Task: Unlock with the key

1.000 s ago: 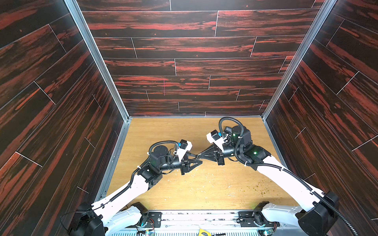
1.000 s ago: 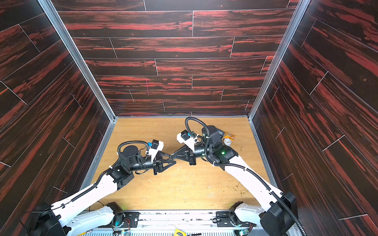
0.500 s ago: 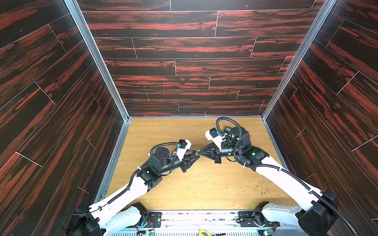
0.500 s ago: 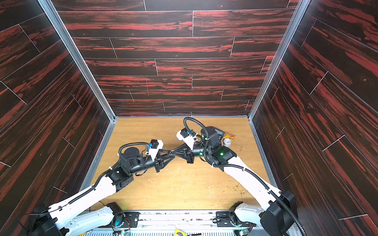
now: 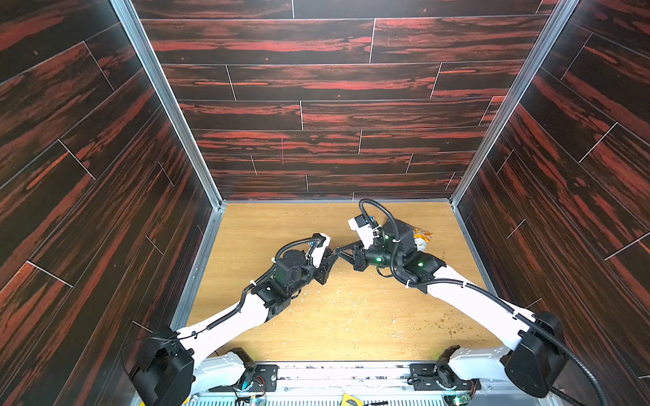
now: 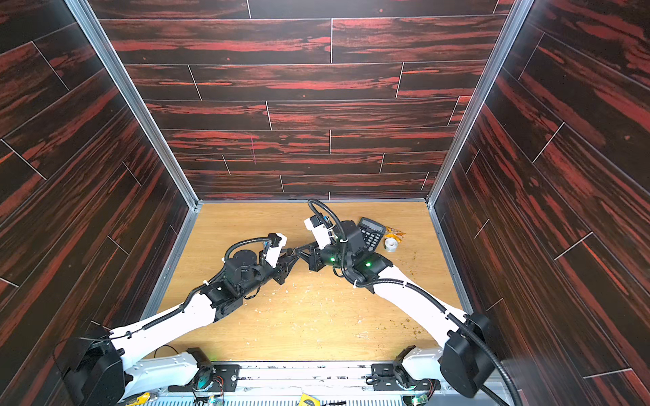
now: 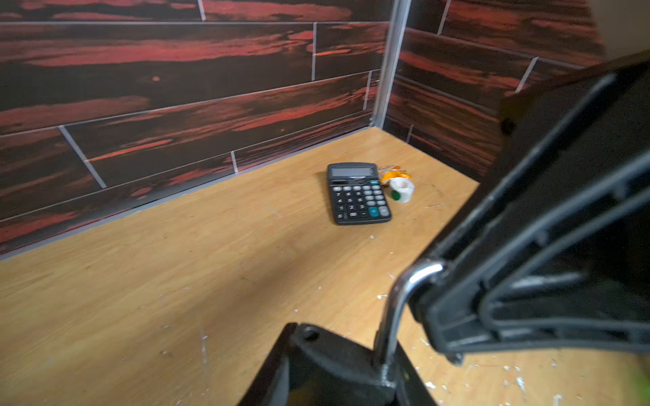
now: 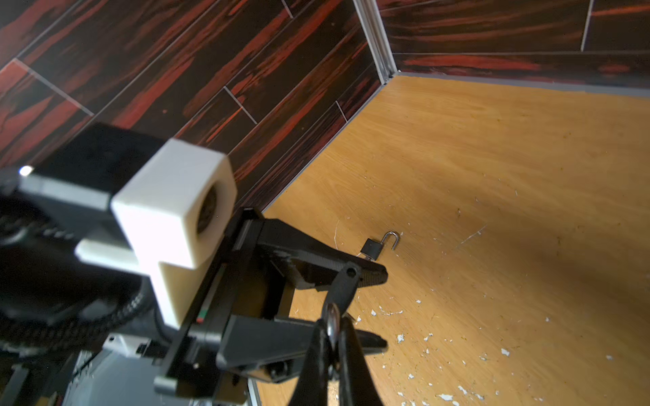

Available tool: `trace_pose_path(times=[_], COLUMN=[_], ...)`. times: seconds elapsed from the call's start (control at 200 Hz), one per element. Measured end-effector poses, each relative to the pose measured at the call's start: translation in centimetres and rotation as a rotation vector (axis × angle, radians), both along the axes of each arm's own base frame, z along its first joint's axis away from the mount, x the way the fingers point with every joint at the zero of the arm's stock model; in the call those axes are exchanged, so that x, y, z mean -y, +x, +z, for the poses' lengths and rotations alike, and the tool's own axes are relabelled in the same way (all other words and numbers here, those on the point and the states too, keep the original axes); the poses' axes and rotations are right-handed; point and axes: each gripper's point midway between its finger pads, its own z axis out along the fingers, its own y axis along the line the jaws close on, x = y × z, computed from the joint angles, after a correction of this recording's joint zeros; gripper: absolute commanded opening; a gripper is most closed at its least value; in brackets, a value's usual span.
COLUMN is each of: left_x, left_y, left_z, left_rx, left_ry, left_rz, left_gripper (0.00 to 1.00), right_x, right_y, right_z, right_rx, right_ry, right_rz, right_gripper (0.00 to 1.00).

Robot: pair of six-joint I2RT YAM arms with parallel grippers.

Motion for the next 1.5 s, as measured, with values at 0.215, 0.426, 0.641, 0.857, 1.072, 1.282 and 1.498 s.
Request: trace_pose_path(times=[0.215, 0.426, 0.641, 0.857, 1.072, 1.282, 1.498], left_x=[-3.2, -6.1, -4.1, -3.1, -3.1, -2.4, -2.4], left_y=[3.3, 4.9, 5.2, 3.6, 1.9, 1.8, 1.8], left_z=[-2.2, -5.0, -8.4, -15.3, -20.0, -21.1, -21.2], left_rx=[-0.027, -0.104, -0.296, -0.568, -0.756, -0.796, -0.805], left_ry=[0.062, 0.117, 0.175, 0.280, 0.383, 0.421, 0.437], left_rz=[0.215, 0.371, 0.327, 0.294, 0.297, 0.305, 0.317], left_gripper=[0.00, 0.00, 0.00, 0.00, 0.00, 0.05, 0.51], right_x=[0.1, 1.8, 6.8, 11.5, 15.1, 16.4, 17.4], right_y=[0.4, 1.0, 2.9, 4.0, 4.9, 5.3, 5.4], right_z=[-1.9, -3.2, -5.7, -9.4, -11.3, -10.9, -11.7], right_rx=[-0.126, -0.208, -0.282, -0.349, -0.363, -0.325, -0.323], right_ry=[-0.019, -0.027, -0.038, -0.077, -0.124, -0.136, -0.164], right_rz=[-0.078, -0.141, -0.277, -0.405, -0.517, -0.558, -0.590], right_gripper=[0.27, 0.41, 0.44, 0.47, 0.49, 0.50, 0.53])
